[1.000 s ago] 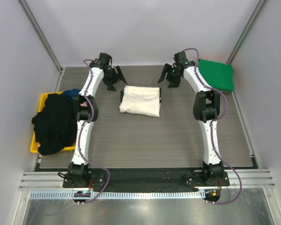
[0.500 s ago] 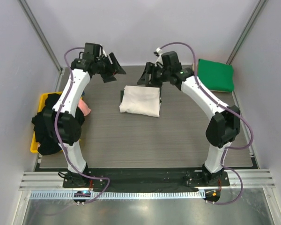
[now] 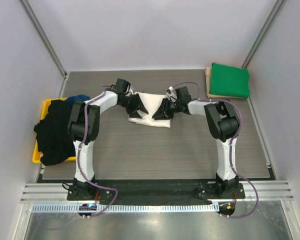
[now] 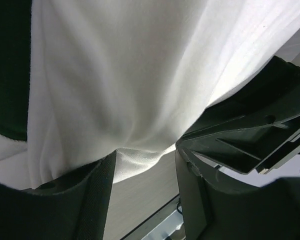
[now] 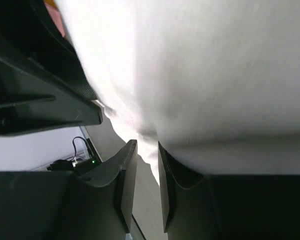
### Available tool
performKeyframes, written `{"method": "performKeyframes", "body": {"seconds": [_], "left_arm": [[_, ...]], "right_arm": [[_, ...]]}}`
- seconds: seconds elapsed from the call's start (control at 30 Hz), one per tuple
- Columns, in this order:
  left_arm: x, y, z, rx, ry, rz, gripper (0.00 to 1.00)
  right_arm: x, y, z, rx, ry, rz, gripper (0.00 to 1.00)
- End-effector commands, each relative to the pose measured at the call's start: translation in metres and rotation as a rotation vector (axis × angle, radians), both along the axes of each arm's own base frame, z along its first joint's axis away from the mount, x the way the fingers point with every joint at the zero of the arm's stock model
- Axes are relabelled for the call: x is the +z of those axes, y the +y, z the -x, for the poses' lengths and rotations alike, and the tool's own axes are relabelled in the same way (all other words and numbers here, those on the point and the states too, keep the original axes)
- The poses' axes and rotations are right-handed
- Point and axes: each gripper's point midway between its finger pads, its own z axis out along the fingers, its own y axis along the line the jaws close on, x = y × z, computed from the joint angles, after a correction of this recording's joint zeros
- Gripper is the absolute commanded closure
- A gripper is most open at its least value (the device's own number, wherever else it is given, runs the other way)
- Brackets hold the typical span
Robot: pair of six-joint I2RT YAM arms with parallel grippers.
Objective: Fold and stack the t-shirts
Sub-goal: Fold the tshirt
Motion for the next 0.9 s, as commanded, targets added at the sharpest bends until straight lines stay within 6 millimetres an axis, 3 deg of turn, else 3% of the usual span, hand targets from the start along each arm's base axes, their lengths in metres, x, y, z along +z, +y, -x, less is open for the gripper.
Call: {"method": "performKeyframes", "body": {"seconds": [0.0,0.13,0.2,0.33,0.43,0.5,0.53,0.57,0.6,0.63,0.67,0.7,0.77,0.83,0.87], "left_arm": [[-0.049,0.026,0.000,-0.040,-0.016,-0.173,0.47],[-0.059,0.070,0.009,-0.009,0.002,-0.288,0.47],[-0.051,0.085,0.008,-0.017,-0.038,-0.363,0.47],[-0.030,0.098,0.013,-0.012,-0.053,-0.432,0.44],[0.009,0.113,0.013,0.013,-0.106,-0.505,0.36],[0.044,0.129,0.003,0.057,-0.175,-0.581,0.28],[0.065,0.137,0.009,0.064,-0.188,-0.622,0.26],[0.089,0.140,0.005,0.073,-0.236,-0.635,0.24],[0.102,0.142,0.007,0.069,-0.255,-0.648,0.23],[0.121,0.145,0.018,0.066,-0.270,-0.658,0.23],[0.132,0.145,0.023,0.057,-0.289,-0.656,0.22],[0.138,0.146,0.030,0.052,-0.293,-0.652,0.22],[0.158,0.143,0.051,0.044,-0.341,-0.615,0.21],[0.146,0.142,0.076,0.017,-0.320,-0.589,0.21],[0.159,0.144,0.089,0.031,-0.362,-0.566,0.21]], "right_arm": [[-0.042,-0.038,0.011,-0.080,0.035,0.096,0.69],[-0.060,-0.080,0.028,-0.154,0.084,0.198,0.69],[-0.069,-0.095,0.040,-0.172,0.117,0.245,0.69],[-0.064,-0.108,0.052,-0.187,0.114,0.296,0.69],[-0.042,-0.117,0.048,-0.206,0.065,0.354,0.68],[-0.010,-0.120,0.046,-0.190,0.008,0.391,0.64],[0.000,-0.124,0.043,-0.199,-0.018,0.424,0.63],[0.022,-0.123,0.047,-0.182,-0.051,0.435,0.56],[0.043,-0.121,0.038,-0.182,-0.103,0.429,0.50],[0.057,-0.121,0.036,-0.185,-0.129,0.433,0.43],[0.067,-0.125,0.038,-0.187,-0.135,0.445,0.29],[0.091,-0.123,0.031,-0.196,-0.200,0.431,0.23],[0.106,-0.125,0.025,-0.208,-0.242,0.431,0.05],[0.115,-0.123,0.015,-0.190,-0.283,0.426,0.00],[0.116,-0.121,0.012,-0.178,-0.288,0.416,0.00]]}}
